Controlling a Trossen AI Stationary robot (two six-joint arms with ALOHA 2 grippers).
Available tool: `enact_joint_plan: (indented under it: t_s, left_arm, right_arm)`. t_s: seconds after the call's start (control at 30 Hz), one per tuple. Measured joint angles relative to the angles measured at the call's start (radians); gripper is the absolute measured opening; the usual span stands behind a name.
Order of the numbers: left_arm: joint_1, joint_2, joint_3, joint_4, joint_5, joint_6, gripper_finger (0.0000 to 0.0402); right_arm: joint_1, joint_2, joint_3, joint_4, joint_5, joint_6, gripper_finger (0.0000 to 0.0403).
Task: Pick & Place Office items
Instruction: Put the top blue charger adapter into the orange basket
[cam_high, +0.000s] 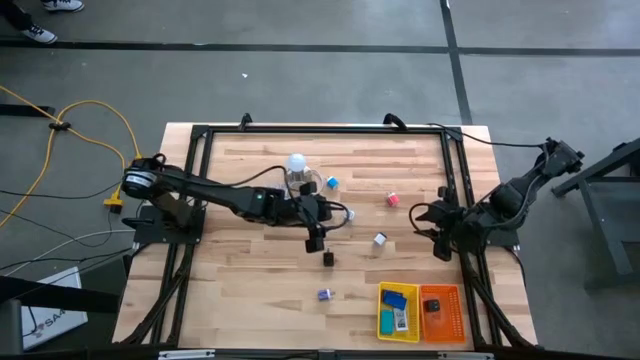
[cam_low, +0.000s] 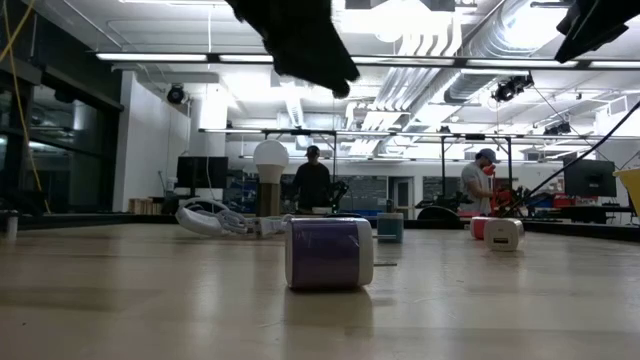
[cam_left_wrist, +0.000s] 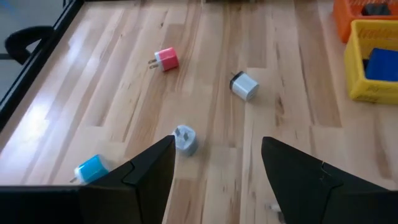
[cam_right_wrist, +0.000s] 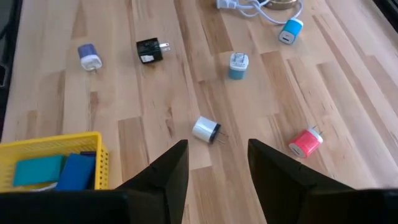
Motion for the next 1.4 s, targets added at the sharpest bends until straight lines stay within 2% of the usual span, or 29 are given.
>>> enact_joint_plan:
  t_s: [0.1,0.23,0.47,0.67,1.0,1.4]
  left_arm:
    - [-0.001,-0.055,-0.014,-0.02,0.001,-0.001,0.023]
    - [0.0,-0.147,-0.089,-0.014,0.001,0.002,0.023]
    - [0.001,-0.36,-0.311,0.069,0.001,-0.018,0.023]
    - [0.001,-0.542,-0.511,0.154,0.0,-0.012,0.023]
    - [0.012,-0.803,-0.822,0.373,-0.012,0.041,0.023]
    - [0.068,-1.07,-1.053,0.423,-0.012,0.059,0.023]
  right_arm:
    - [-0.012,-0.001,0.0,0.0,0.0,0.0,0.0151]
    - [-0.02,0.0,0.0,0.0,-0.002,0.0,0.0151]
    - [-0.021,0.0,0.0,0.003,0.0,0.0,0.0151]
    - [-0.021,0.0,0.0,0.02,0.049,-0.001,0.0151]
    - [-0.021,0.0,0.0,0.073,0.053,0.0,0.0151]
    - [-0.021,0.0,-0.001,0.146,0.076,0.0,0.0151]
